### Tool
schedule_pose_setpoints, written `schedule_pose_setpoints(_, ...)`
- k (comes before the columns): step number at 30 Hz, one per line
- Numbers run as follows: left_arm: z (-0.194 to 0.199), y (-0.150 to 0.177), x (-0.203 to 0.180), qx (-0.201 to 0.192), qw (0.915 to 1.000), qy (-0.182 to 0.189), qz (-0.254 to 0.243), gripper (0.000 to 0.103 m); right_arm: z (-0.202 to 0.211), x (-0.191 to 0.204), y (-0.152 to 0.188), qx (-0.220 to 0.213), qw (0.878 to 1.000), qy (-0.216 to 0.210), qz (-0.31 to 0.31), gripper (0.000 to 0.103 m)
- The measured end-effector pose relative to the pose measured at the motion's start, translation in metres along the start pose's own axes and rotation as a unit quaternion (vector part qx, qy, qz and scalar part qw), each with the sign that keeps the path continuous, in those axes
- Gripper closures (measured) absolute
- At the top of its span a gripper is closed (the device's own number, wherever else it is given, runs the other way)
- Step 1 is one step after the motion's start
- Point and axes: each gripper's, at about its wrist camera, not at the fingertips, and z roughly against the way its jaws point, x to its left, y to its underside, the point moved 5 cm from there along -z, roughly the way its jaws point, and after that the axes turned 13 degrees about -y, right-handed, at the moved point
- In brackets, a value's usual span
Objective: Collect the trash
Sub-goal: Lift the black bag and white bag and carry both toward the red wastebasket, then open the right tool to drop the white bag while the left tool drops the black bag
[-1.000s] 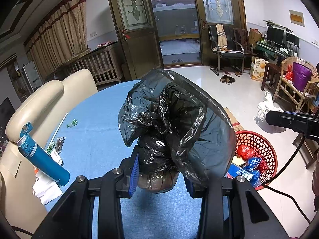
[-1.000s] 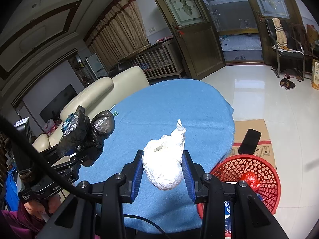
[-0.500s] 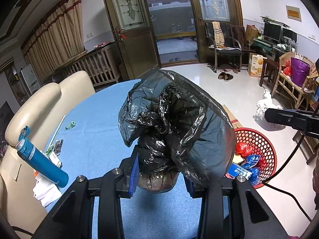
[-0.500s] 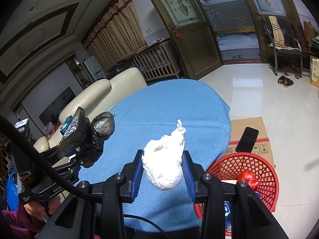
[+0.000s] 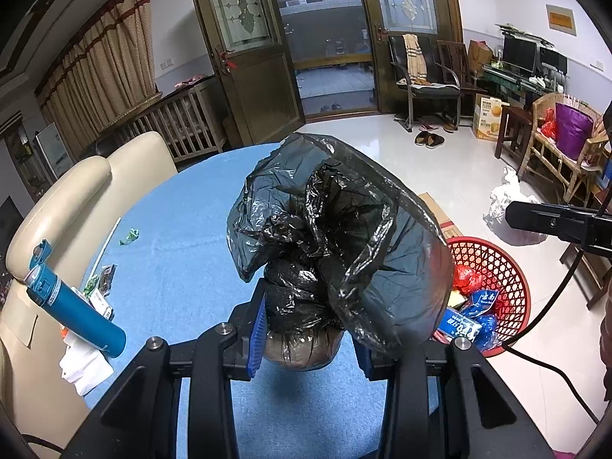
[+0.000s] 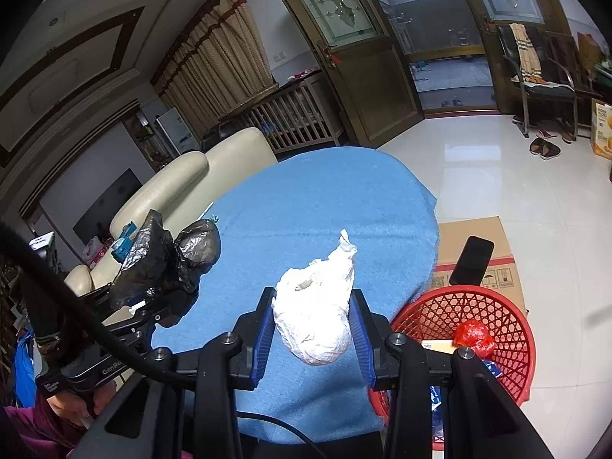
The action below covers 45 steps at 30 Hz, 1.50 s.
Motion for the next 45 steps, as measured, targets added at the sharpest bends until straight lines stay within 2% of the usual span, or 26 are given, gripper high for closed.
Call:
schedule_pose_setpoints(13, -0.014, -0.004, -0.003, 0.015, 0.9998, 0.006, -0.011, 0.063, 0.007, -0.011, 0.003, -0.003, 1.000, 0.006, -0.016, 0.063)
schedule_pose_setpoints(24, -0.025, -0.005, -0.019, 0.033, 0.9990, 0.014, -0.027, 0.063, 0.012, -0.041, 0.009, -0.006, 0.999, 0.032, -0.039, 0.063)
schedule_pose_setpoints(45, -0.046, -0.010, -0.062, 0.047, 0.9941, 0.022, -0.095, 0.063, 0.024, -0.100, 0.026, -0.014, 0.995, 0.046, -0.092, 0.062)
